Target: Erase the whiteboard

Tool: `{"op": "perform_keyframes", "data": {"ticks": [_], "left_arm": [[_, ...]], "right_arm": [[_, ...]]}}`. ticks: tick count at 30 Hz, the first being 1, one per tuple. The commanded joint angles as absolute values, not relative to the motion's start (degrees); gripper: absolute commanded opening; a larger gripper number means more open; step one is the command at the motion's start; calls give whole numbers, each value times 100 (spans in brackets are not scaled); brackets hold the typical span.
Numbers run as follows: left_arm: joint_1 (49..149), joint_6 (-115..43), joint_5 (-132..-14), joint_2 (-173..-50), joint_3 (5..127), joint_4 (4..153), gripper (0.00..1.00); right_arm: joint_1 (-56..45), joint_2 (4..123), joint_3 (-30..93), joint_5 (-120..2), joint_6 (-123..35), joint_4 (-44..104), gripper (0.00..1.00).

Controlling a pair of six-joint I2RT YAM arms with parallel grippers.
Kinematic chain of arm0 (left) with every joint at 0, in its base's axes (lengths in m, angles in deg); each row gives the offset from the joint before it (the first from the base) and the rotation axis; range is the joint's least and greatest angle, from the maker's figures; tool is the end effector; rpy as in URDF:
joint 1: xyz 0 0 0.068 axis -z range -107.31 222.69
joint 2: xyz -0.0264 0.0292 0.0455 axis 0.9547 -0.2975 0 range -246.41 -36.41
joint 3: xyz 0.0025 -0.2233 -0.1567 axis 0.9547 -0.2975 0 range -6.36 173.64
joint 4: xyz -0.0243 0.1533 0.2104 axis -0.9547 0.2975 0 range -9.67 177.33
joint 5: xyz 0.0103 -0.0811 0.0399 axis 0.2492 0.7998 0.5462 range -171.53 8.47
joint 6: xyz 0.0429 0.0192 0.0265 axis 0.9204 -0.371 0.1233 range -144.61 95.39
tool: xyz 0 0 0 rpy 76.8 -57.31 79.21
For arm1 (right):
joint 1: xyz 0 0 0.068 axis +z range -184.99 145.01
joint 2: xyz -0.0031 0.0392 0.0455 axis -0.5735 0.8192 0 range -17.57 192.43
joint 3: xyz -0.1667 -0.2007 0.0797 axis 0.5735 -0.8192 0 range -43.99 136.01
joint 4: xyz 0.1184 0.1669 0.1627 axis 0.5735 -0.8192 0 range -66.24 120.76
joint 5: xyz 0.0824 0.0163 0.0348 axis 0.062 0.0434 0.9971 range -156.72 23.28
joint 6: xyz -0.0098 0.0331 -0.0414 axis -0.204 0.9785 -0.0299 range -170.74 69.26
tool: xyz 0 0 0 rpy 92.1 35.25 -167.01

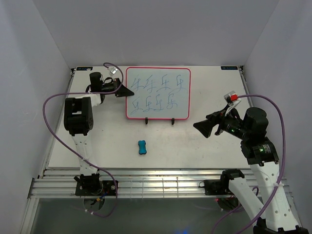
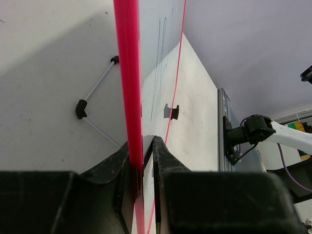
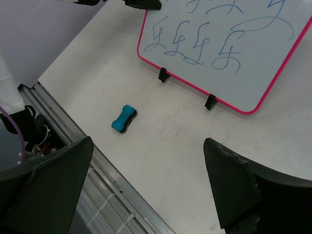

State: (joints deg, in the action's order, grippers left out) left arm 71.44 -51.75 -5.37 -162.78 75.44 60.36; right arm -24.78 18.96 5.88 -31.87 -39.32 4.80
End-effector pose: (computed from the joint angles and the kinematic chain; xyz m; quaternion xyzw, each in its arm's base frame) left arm 0.4689 -0.0244 0.1625 0.1606 0.7239 -0.6011 0.2982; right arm 0.1274 0.0437 0.3630 -0.1793 0.7467 0.3415 0.5419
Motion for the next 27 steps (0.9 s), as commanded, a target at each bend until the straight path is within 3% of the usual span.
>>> {"op": "perform_keyframes", "data": {"ticks": [1, 8, 21, 27], "left_arm": [[7182, -4975, -700, -16333, 7451, 5660, 0], [7181, -5062, -1131, -15762, 6959, 4862, 0], [7181, -7426, -1324, -15339, 6633, 1515, 0], [7173, -7726, -1394, -15296, 6676, 1248, 0]], "right_arm": [[-2453, 1943, 541, -3078, -3993, 747, 100], [-2462, 1987, 435, -2928, -3914, 922, 100], [-2462, 1960, 462, -3007, -3905, 949, 100], [-2453, 1996, 374, -3051, -3958, 922, 100]]}}
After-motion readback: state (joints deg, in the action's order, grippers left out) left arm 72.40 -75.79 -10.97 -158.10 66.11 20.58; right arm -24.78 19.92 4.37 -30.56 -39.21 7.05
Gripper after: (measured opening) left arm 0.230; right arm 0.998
